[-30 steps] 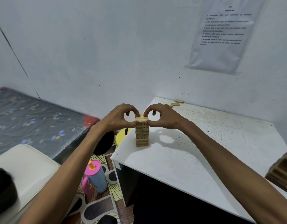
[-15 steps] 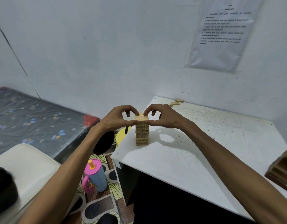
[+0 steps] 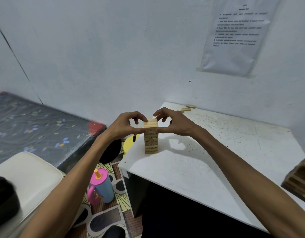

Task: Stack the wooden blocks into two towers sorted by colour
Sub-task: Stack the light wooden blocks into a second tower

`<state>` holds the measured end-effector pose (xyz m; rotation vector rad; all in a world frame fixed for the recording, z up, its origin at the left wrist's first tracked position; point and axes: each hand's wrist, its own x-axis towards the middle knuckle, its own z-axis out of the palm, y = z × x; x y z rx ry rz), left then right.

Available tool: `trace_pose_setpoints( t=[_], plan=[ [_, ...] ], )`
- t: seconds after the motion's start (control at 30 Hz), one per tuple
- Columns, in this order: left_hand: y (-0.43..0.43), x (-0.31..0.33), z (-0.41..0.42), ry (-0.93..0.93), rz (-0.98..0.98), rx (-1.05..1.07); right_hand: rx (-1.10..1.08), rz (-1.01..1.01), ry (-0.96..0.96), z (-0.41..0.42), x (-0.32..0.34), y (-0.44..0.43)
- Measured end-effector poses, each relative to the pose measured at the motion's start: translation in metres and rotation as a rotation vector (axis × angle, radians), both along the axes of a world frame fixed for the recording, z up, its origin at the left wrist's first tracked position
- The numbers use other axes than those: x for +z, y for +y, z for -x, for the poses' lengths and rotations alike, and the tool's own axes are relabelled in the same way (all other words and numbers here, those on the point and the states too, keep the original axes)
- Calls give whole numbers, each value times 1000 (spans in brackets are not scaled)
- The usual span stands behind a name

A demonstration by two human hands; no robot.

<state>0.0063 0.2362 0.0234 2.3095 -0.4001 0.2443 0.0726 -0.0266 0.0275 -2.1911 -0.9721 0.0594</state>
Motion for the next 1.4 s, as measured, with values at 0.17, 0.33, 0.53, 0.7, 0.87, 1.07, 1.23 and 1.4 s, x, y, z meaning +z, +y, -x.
trace_pose_setpoints(
  t=[0.17,0.33,0.53,0.7,0.87,1.07,1.23,1.4],
  plan=[
    [-1,-1,1,0,12,7,-3,10,-1,0,-1,0],
    [0,1,4,5,-6,14,0,7,-22,4,0,0],
    [-1,21,8,-40,10,18,-41,-51,-64,10,12,-9],
    [-20,55,5,-51,-54,-19,-94,-61,-105,9,24,-29],
    [-55,76,-4,-57,-230,-47,-167,-21,-152,9,31,-61],
    [-103,85,-15,-41,-348,-57,-273,97,-184,6,36,-104],
    [-141,74,-27,-23,-369,-27,-325,190,-197,1,34,-131],
    [-160,45,-49,2,-342,52,-372,235,-192,-18,22,-139]
  ],
)
